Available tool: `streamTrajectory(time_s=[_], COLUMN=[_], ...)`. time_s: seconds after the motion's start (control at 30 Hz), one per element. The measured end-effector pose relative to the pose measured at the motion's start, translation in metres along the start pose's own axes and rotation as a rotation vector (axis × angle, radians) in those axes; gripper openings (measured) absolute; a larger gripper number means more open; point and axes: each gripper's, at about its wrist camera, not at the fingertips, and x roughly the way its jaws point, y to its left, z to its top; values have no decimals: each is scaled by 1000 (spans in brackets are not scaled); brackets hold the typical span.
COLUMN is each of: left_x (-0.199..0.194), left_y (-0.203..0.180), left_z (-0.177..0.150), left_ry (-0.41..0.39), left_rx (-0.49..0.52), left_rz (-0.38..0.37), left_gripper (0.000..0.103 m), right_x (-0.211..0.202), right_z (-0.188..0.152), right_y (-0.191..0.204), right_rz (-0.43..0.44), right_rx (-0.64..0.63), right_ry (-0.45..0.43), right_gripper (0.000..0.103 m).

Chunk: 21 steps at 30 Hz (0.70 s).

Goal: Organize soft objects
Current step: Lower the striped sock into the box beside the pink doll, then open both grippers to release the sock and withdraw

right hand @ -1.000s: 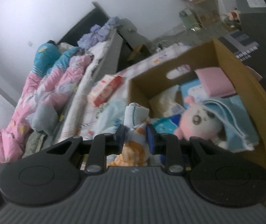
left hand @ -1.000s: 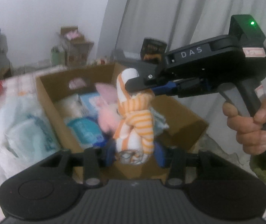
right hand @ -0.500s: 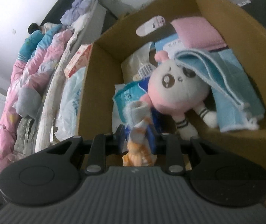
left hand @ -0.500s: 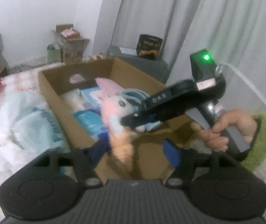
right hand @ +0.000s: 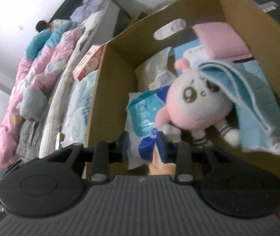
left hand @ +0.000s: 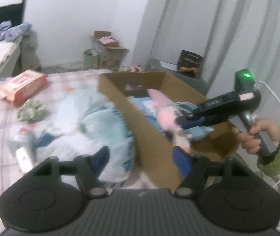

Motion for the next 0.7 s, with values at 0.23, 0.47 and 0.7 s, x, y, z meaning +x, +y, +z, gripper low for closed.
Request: streamTrajectory(time_s=[0.23,0.47,0.7], left_x=[-10,-11,-10], left_y=[22,25,25], left_z=[-14,-20,-22], left_ry=[11,10,16], left_rx=[-76,-74,-73], left_rz=[54,65,48], left_gripper=[73,76,76], right_x=[3,5,17], right_z=[1,2,-1], right_y=[-8,-17,-28], right_rz=[-106,-281,-356], right_rx=[16,-21,-28], right_ry=[17,60,112], right_gripper=[48,58,57])
